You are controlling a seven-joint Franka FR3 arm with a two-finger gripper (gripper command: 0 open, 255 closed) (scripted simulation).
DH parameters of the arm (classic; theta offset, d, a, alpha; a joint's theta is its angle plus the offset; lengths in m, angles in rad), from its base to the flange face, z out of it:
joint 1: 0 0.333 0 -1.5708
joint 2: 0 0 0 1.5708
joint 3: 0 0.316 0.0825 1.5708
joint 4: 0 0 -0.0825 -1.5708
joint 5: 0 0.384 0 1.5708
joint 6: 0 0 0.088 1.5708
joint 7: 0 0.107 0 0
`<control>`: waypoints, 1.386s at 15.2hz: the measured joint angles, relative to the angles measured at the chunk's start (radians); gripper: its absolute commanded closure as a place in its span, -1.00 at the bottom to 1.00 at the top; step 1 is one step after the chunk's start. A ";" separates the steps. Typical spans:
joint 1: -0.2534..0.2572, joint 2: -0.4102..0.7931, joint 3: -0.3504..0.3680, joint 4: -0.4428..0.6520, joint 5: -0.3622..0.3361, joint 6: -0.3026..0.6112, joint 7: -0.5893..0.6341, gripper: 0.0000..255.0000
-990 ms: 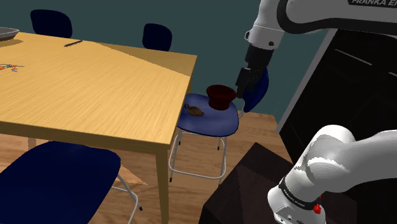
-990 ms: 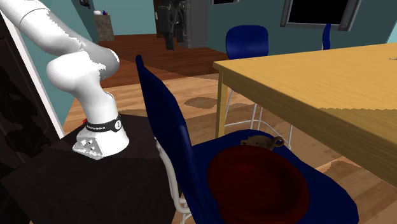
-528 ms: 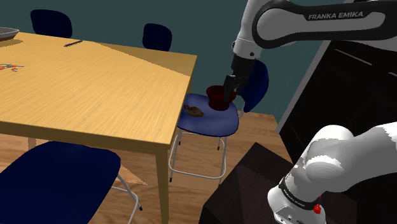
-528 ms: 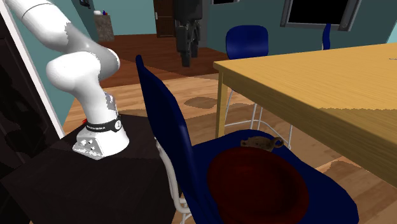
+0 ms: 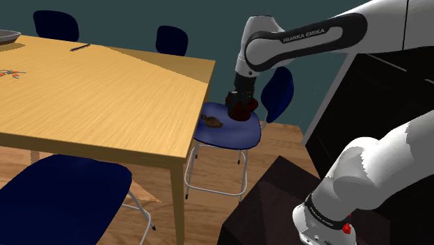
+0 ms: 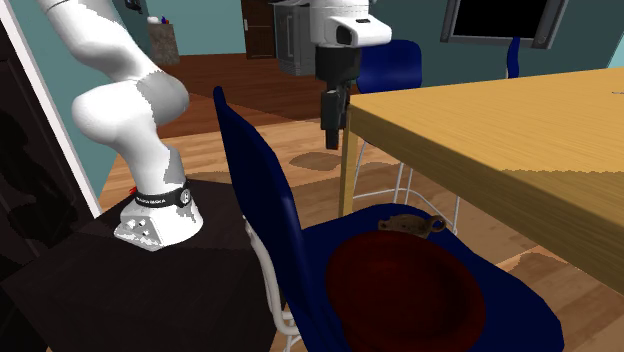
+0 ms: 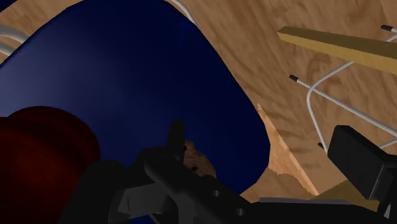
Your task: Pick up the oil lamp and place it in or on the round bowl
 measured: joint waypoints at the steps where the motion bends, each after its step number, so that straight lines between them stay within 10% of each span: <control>1: -0.003 0.036 -0.003 0.011 -0.002 0.025 -0.003 -1.00; 12: -0.023 0.461 -0.025 0.220 -0.003 0.246 -0.023 -1.00; 21: -0.024 0.563 -0.024 0.226 0.005 0.342 -0.029 -1.00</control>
